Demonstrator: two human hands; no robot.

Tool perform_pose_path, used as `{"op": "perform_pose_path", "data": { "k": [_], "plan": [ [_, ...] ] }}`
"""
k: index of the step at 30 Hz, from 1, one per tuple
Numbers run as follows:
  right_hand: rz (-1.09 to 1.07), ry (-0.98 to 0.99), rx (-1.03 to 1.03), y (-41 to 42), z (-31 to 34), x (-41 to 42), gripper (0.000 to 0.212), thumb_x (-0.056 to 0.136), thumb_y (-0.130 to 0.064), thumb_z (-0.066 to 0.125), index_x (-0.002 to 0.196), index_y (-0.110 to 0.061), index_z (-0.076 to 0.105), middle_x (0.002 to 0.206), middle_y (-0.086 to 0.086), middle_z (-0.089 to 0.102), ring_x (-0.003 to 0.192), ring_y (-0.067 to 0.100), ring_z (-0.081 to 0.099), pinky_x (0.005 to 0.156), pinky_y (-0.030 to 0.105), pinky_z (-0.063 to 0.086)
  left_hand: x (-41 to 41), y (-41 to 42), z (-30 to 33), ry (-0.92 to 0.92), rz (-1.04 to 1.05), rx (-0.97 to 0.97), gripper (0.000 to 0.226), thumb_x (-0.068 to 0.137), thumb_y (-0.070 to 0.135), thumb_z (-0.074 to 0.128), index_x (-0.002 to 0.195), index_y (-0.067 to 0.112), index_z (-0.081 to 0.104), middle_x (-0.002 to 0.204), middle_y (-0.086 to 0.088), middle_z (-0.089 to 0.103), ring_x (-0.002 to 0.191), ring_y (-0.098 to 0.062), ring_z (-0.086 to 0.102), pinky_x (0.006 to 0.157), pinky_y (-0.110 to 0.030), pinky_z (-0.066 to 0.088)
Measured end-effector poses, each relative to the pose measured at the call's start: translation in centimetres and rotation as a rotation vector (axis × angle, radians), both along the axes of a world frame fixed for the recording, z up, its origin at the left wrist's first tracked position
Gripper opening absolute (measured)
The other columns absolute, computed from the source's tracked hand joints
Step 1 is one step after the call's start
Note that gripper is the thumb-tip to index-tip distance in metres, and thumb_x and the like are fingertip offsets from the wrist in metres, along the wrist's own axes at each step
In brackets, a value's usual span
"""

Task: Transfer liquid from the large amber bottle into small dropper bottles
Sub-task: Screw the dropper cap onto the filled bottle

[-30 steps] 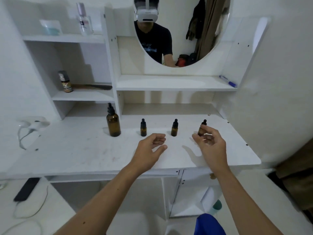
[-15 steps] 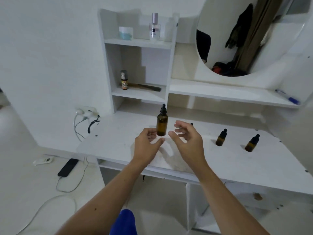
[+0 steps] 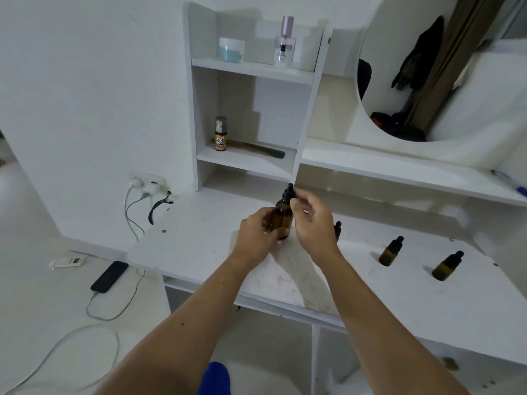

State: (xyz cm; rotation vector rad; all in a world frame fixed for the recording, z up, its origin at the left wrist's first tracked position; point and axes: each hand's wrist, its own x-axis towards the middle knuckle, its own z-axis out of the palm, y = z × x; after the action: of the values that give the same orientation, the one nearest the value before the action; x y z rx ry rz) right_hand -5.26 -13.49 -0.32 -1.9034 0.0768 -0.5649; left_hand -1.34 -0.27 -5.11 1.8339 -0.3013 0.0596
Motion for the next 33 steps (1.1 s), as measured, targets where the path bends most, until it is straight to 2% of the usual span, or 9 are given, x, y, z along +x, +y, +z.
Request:
{"op": "perform_pose_path", "data": {
  "k": [3,5,11,14,18,21,23,28,33],
  "plan": [
    [-0.028,0.012,0.084,-0.1,0.0,0.5,0.015,0.101,-0.025,0.071,0.117,-0.025,0.071,0.116,-0.009,0.076,0.114,0.006,0.07,0.104,0.03,0.057,0.1,0.0,-0.1,0.002,-0.006,-0.015,0.051,0.081,0.015,0.088,0.128,0.015,0.068,0.11,0.002,0.076,0.103,-0.012,0.072,0.09,-0.016,0.056],
    [-0.042,0.019,0.137,-0.2,0.1,0.8,0.016,0.095,-0.027,0.08,0.105,-0.024,0.068,0.11,-0.007,0.076,0.11,0.008,0.072,0.101,0.033,0.059,0.0,0.0,0.0,0.004,-0.009,-0.029,0.051,0.08,0.014,0.088,0.127,0.014,0.069,0.11,0.002,0.077,0.102,-0.011,0.073,0.091,-0.018,0.057],
    [0.017,0.017,0.093,-0.5,0.3,1.2,0.026,0.103,-0.026,0.069,0.129,-0.025,0.071,0.116,-0.008,0.074,0.113,0.008,0.069,0.104,0.027,0.055,0.1,-0.1,0.0,0.007,-0.012,-0.029,0.052,0.081,0.015,0.088,0.129,0.014,0.067,0.114,0.001,0.076,0.106,-0.013,0.072,0.096,-0.023,0.057],
    [0.021,0.03,0.093,-0.8,0.3,1.4,0.021,0.099,-0.028,0.074,0.12,-0.021,0.074,0.113,-0.007,0.077,0.11,0.011,0.071,0.101,0.031,0.058,0.1,-0.1,-0.1,-0.006,-0.014,-0.014,0.052,0.082,0.016,0.088,0.129,0.014,0.067,0.115,0.0,0.075,0.106,-0.014,0.072,0.095,-0.02,0.056],
    [0.031,0.031,0.154,-0.9,0.6,1.7,0.029,0.088,-0.03,0.086,0.111,-0.021,0.071,0.107,-0.005,0.077,0.103,0.01,0.073,0.091,0.024,0.057,0.1,-0.2,0.0,0.005,-0.021,0.003,0.052,0.085,0.019,0.086,0.132,0.014,0.065,0.119,0.002,0.074,0.11,-0.014,0.07,0.099,-0.024,0.056],
    [0.109,0.024,0.139,-1.5,0.8,1.8,0.022,0.099,-0.028,0.075,0.12,-0.033,0.072,0.11,-0.003,0.076,0.108,0.011,0.072,0.098,0.026,0.057,0.0,-0.2,0.1,0.01,-0.015,0.002,0.052,0.084,0.017,0.086,0.131,0.015,0.064,0.117,0.003,0.073,0.105,-0.012,0.069,0.088,-0.01,0.053],
    [0.131,0.024,0.104,-1.7,0.7,1.7,0.016,0.102,-0.025,0.071,0.114,-0.035,0.074,0.11,-0.005,0.078,0.109,0.01,0.072,0.101,0.028,0.058,0.1,-0.2,0.0,0.006,-0.009,-0.002,0.051,0.083,0.017,0.087,0.13,0.015,0.065,0.115,0.003,0.073,0.104,-0.011,0.07,0.083,-0.006,0.052],
    [0.108,0.061,0.119,-1.7,0.6,2.0,0.029,0.091,-0.028,0.084,0.114,-0.021,0.067,0.11,-0.002,0.076,0.104,0.01,0.072,0.092,0.023,0.059,0.1,-0.2,-0.1,-0.011,-0.008,0.003,0.049,0.083,0.018,0.087,0.128,0.014,0.067,0.113,0.003,0.075,0.103,-0.01,0.071,0.093,-0.017,0.057],
    [0.167,0.034,0.126,-2.2,0.5,1.8,0.01,0.101,-0.023,0.072,0.108,-0.03,0.073,0.107,-0.008,0.077,0.101,0.0,0.071,0.089,0.016,0.055,0.1,-0.2,-0.1,-0.005,-0.012,-0.01,0.051,0.082,0.019,0.088,0.128,0.014,0.066,0.114,0.001,0.074,0.104,-0.012,0.071,0.096,-0.023,0.058]
  ]
}}
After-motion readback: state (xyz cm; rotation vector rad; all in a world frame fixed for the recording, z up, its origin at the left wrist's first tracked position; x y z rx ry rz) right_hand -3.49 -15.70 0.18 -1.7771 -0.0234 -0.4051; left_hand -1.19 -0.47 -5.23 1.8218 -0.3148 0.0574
